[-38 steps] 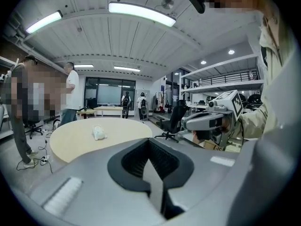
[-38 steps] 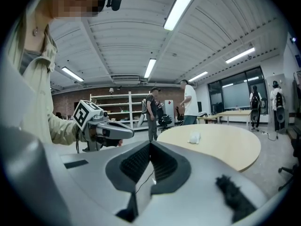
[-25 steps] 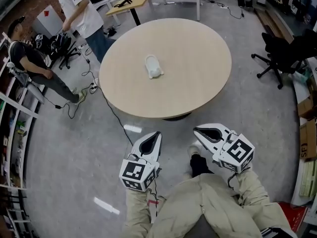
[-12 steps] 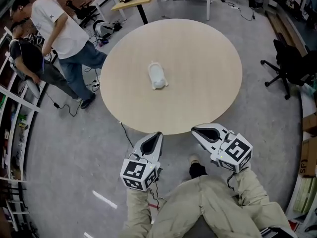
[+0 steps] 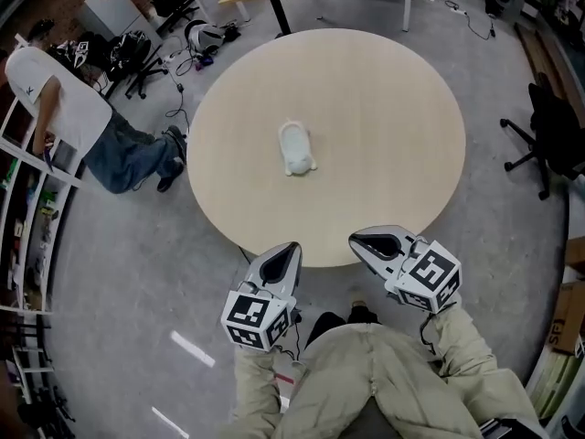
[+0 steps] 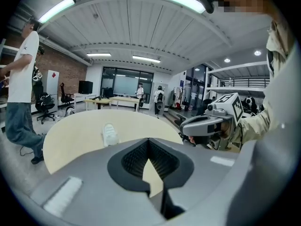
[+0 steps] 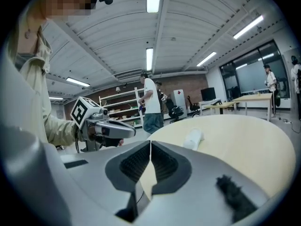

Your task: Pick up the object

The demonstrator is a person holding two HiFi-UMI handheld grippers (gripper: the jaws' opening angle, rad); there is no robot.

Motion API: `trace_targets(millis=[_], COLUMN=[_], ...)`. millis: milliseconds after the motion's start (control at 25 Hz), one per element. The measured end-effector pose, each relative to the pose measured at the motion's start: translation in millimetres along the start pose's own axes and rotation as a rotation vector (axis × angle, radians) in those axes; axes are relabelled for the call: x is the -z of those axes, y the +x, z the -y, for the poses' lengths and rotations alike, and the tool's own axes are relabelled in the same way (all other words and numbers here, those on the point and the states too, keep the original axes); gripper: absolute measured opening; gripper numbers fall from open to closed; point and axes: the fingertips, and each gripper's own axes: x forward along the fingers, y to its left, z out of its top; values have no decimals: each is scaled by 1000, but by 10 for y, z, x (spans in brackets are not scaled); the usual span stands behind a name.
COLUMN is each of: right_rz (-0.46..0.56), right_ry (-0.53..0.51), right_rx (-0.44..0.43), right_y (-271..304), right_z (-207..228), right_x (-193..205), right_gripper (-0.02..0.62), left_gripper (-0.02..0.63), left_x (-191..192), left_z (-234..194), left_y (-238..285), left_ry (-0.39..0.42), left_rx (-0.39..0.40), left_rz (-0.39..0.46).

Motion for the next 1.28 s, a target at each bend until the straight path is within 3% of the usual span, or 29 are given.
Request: trace_targets(millis=[160, 400, 680, 1280], right_rz=[-44, -98, -168, -370], right_ry=[7, -5, -26, -177], right_rx=[-44, -55, -62, 1], right_y=[209, 524, 986, 2011], right_z=[86, 314, 600, 1325], right_x=[93, 120, 160, 366], right_gripper=[9, 99, 149, 190], left_gripper=[2, 2, 2, 2], left_x=[53, 44, 69, 129], left_z=[-141, -417, -741, -1386], left_y=[116, 305, 451, 630], left_ry=[-41, -56, -78, -124], left_rx=[-10, -30, -35, -56], left_rz=[-15, -39, -63, -81])
